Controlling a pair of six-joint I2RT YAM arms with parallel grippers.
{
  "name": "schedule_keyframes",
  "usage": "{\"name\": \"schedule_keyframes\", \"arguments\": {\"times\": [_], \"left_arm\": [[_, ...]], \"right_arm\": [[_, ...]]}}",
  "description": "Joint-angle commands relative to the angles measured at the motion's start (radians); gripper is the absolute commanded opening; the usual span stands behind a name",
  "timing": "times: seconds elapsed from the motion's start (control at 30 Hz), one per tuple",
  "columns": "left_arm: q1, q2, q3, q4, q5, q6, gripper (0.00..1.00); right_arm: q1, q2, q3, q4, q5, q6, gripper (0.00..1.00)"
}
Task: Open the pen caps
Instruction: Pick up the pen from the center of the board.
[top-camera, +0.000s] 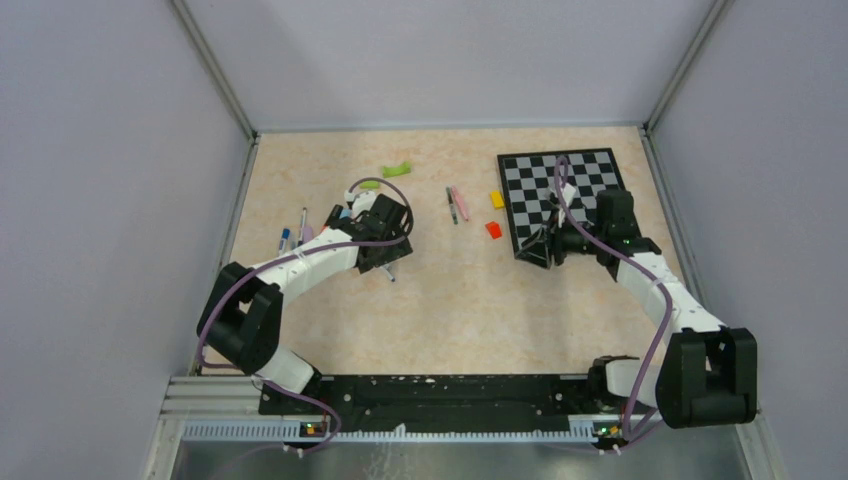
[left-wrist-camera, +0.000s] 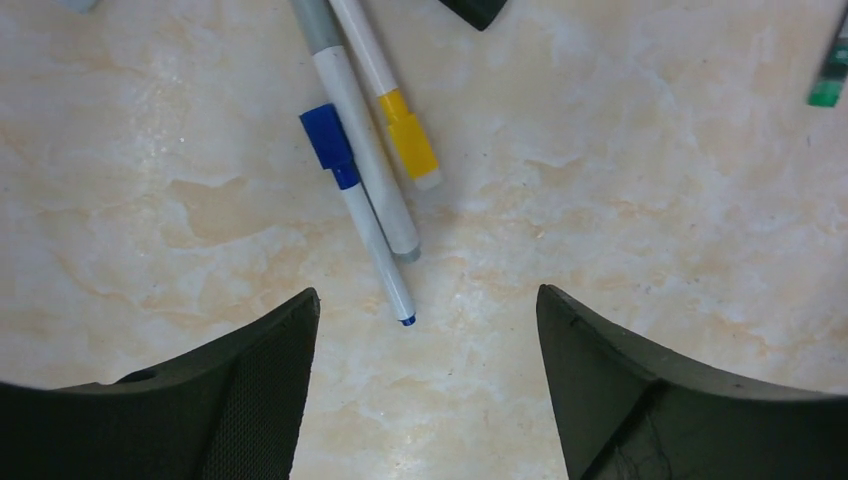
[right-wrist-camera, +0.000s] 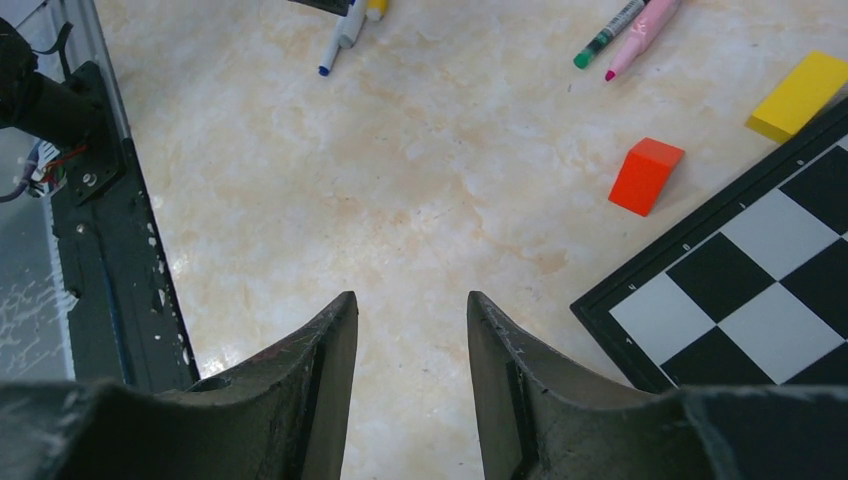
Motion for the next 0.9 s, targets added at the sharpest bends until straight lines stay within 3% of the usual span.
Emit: {"name": "schedule_keyframes", "arguments": {"times": [0.0, 0.1, 0.4, 0.53, 0.87], "left_arm": [[0.007, -0.003, 0.034, -0.075, -0.090, -0.040, 0.76], [0.029, 0.011, 0.030, -0.066, -0.065, -0.048, 0.63], [0.072, 0.042, 0.031, -0.049, -0.047, -0.024, 0.43], [0.090, 0.067, 0.034, -0.038, -0.022, -0.014, 0.29], [0.101, 0.109, 0.031, -0.002, -0.002, 0.024, 0.26]], "right_arm": [[-0.042, -0.039, -0.008, 0.056, -0.023, -0.022, 0.43], [-0.061, -0.049, -0.020, 0.069, -0.029, -0.016, 0.43], [-0.073, -0.051, -0.038, 0.087, -0.044, -0.013, 0.43], [-0.074, -0.040, -0.037, 0.086, -0.041, -0.012, 0.43], [-0.072, -0.027, -0.040, 0.087, -0.045, -0.012, 0.43]]}}
